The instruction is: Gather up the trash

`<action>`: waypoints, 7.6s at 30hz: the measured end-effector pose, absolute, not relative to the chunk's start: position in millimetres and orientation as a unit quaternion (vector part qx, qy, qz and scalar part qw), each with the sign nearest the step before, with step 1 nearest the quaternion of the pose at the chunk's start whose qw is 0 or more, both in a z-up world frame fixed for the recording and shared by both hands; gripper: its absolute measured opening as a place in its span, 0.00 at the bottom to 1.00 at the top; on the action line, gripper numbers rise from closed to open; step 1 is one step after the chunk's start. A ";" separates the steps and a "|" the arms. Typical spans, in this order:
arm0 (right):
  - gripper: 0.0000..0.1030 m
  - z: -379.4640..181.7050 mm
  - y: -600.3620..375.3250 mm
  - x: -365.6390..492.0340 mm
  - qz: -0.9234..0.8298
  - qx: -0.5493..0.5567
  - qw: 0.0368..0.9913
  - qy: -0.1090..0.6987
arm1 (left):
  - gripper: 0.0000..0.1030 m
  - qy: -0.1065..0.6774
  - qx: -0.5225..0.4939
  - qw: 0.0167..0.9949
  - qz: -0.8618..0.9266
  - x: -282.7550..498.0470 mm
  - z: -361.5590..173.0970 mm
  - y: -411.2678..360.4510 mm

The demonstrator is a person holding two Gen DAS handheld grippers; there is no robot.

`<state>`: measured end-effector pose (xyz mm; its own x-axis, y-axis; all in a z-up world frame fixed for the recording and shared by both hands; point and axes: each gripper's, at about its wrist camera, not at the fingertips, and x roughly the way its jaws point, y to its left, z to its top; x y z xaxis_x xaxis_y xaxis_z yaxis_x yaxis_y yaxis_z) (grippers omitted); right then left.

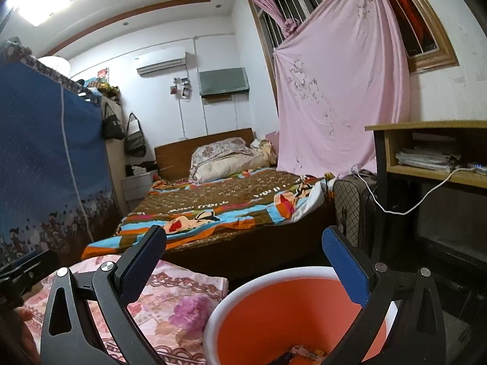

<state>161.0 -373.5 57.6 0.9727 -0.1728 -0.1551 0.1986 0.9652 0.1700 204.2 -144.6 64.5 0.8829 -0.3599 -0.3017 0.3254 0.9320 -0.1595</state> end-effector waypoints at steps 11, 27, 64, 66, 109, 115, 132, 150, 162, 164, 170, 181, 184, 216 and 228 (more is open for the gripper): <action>1.00 65.0 -356.0 150.1 -0.084 0.074 0.992 0.061 | 0.89 0.152 -0.056 0.975 -0.154 189.1 69.3 -118.1; 1.00 70.9 -329.2 116.2 -0.073 0.052 0.995 0.046 | 0.89 0.145 -0.052 0.980 -0.127 160.9 66.7 -93.8; 1.00 33.0 -254.9 28.4 -0.038 0.025 0.999 -0.004 | 0.89 0.129 -0.055 0.989 -0.057 79.7 28.5 -30.1; 1.00 30.6 -249.1 24.4 -0.037 0.019 0.999 -0.009 | 0.89 0.126 -0.059 0.989 -0.054 76.5 26.0 -26.9; 1.00 -8.8 -239.7 24.9 -0.034 0.024 0.999 0.033 | 0.89 0.102 -0.032 0.994 -0.035 59.9 0.3 -21.8; 1.00 -8.9 -239.4 24.8 -0.034 0.024 0.999 0.033 | 0.89 0.103 -0.032 0.994 -0.035 60.0 0.3 -21.8; 1.00 -8.4 -239.6 25.4 -0.034 0.024 0.999 0.033 | 0.89 0.103 -0.033 0.994 -0.035 60.0 0.2 -21.6; 1.00 -7.3 -239.8 25.3 -0.034 0.025 0.999 0.034 | 0.89 0.102 -0.033 0.994 -0.035 60.0 0.3 -21.5; 1.00 -6.6 -239.4 24.9 -0.034 0.025 0.999 0.034 | 0.89 0.103 -0.033 0.994 -0.035 59.9 0.4 -21.4; 1.00 -6.4 -239.3 24.8 -0.034 0.025 0.999 0.034 | 0.89 0.103 -0.034 0.994 -0.035 60.0 0.0 -21.3; 1.00 -5.9 -239.3 24.8 -0.034 0.025 0.999 0.035 | 0.89 0.102 -0.033 0.994 -0.035 59.9 0.1 -21.2; 1.00 -5.5 -238.4 23.6 -0.034 0.025 0.999 0.035 | 0.89 0.103 -0.034 0.994 -0.035 60.0 0.6 -21.1; 1.00 -5.3 -238.5 23.6 -0.034 0.025 0.999 0.035 | 0.89 0.103 -0.034 0.994 -0.035 60.0 0.6 -21.1; 1.00 -3.9 -237.4 21.8 -0.034 0.026 0.998 0.037 | 0.89 0.103 -0.034 0.993 -0.036 60.2 1.0 -20.5; 1.00 -3.8 -237.2 21.7 -0.034 0.025 0.998 0.038 | 0.89 0.094 -0.024 0.995 -0.030 53.9 0.2 -29.8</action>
